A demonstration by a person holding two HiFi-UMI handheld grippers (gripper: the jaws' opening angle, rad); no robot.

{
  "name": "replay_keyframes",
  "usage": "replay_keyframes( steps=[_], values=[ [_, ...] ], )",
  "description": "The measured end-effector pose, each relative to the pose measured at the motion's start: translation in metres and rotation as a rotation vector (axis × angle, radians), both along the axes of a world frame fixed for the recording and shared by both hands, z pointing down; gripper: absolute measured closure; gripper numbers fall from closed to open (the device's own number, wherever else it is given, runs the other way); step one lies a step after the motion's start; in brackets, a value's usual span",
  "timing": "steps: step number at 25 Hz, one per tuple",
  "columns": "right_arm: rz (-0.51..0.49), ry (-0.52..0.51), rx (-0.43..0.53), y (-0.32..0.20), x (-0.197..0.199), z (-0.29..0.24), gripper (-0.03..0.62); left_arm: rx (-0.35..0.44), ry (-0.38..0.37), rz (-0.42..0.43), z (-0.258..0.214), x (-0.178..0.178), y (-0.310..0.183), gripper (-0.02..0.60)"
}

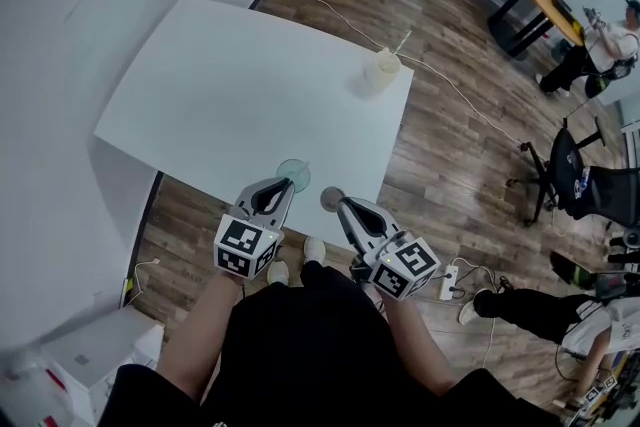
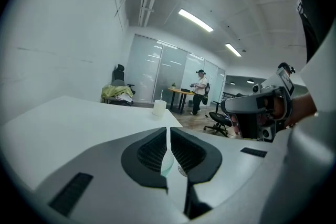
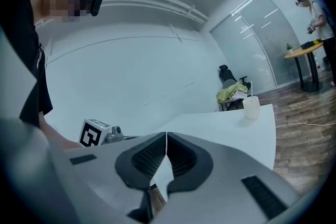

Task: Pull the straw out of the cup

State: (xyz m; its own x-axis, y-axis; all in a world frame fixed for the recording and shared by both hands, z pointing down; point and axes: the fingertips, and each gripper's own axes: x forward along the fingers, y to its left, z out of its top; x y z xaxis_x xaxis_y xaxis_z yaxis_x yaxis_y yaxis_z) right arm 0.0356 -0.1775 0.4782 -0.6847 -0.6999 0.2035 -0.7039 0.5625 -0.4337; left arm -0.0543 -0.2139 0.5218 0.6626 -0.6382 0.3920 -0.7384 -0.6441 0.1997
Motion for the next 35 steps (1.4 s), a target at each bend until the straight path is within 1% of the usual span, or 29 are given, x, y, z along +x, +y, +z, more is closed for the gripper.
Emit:
replay_keyframes(
  steps=[4, 7, 11, 14, 17, 23, 29, 33, 35],
  values=[
    [-0.015, 0.009, -0.018, -0.010, 0.005, 0.008, 0.571, -0.014, -0.045, 0.006, 0.015, 0.012, -0.016, 0.559],
    [-0.020, 0.007, -0.023, -0.017, 0.011, 0.009, 0.571, -0.032, -0.087, 0.023, 0.026, 0.019, -0.023, 0.511],
    [-0.012, 0.011, -0.036, -0.029, 0.024, 0.013, 0.571, -0.071, -0.142, 0.040, 0.038, 0.029, -0.034, 0.486],
    [0.000, 0.019, -0.044, -0.037, 0.034, 0.016, 0.571, -0.081, -0.208, 0.054, 0.044, 0.033, -0.040, 0.479],
    [0.007, 0.024, -0.045, -0.041, 0.040, 0.018, 0.571, -0.087, -0.273, 0.069, 0.052, 0.035, -0.042, 0.479],
    [0.019, 0.020, -0.049, -0.046, 0.048, 0.022, 0.571, -0.098, -0.352, 0.090, 0.061, 0.037, -0.044, 0.479],
    [0.021, 0.017, -0.055, -0.046, 0.054, 0.025, 0.571, -0.095, -0.404, 0.095, 0.065, 0.040, -0.047, 0.482],
    [0.022, 0.018, -0.057, -0.045, 0.055, 0.025, 0.571, -0.080, -0.429, 0.091, 0.063, 0.038, -0.048, 0.519],
    [0.022, 0.019, -0.058, -0.045, 0.057, 0.025, 0.571, -0.075, -0.431, 0.089, 0.063, 0.037, -0.048, 0.525]
  ],
)
